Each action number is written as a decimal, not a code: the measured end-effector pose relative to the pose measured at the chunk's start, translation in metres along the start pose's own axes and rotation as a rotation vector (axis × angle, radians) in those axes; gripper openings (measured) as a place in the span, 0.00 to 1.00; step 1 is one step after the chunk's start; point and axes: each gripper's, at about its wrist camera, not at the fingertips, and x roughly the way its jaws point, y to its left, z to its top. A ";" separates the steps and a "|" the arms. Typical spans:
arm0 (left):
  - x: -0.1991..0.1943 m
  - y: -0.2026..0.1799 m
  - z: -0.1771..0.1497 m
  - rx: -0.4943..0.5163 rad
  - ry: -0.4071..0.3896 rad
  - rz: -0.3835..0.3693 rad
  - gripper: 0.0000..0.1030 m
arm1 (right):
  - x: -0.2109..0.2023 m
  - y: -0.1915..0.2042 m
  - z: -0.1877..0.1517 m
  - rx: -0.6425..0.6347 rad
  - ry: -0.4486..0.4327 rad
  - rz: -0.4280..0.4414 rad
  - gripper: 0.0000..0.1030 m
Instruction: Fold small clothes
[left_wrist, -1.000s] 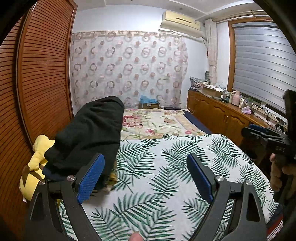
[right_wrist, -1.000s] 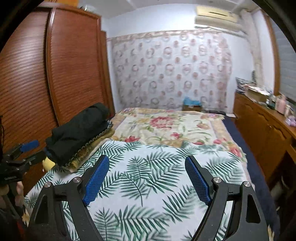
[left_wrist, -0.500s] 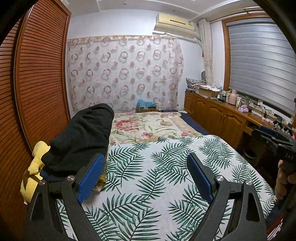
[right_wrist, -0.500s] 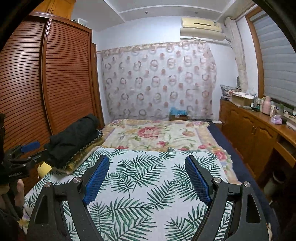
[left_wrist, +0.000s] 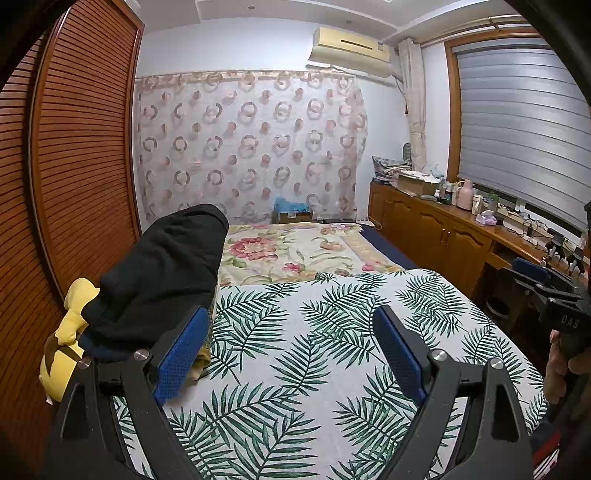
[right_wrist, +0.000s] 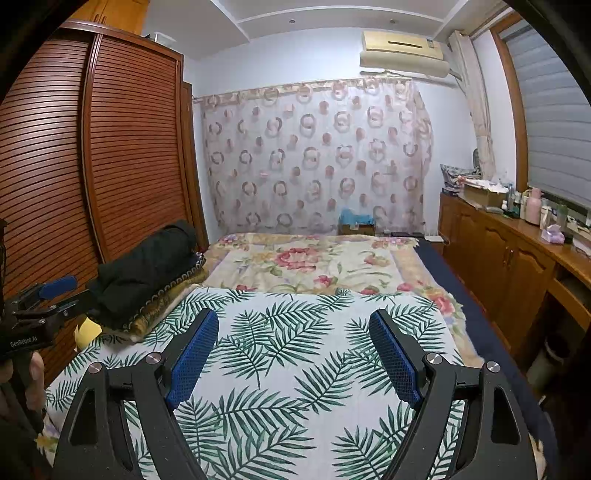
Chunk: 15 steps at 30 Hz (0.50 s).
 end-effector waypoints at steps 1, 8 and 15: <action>0.000 0.000 0.000 0.000 0.000 0.000 0.88 | 0.000 0.001 -0.001 -0.001 0.000 0.000 0.83; 0.000 0.000 -0.001 0.002 -0.001 0.001 0.88 | 0.000 -0.001 -0.001 -0.002 0.000 0.000 0.83; 0.000 0.003 0.000 0.003 -0.003 0.005 0.88 | -0.002 -0.007 0.000 -0.006 -0.002 0.002 0.83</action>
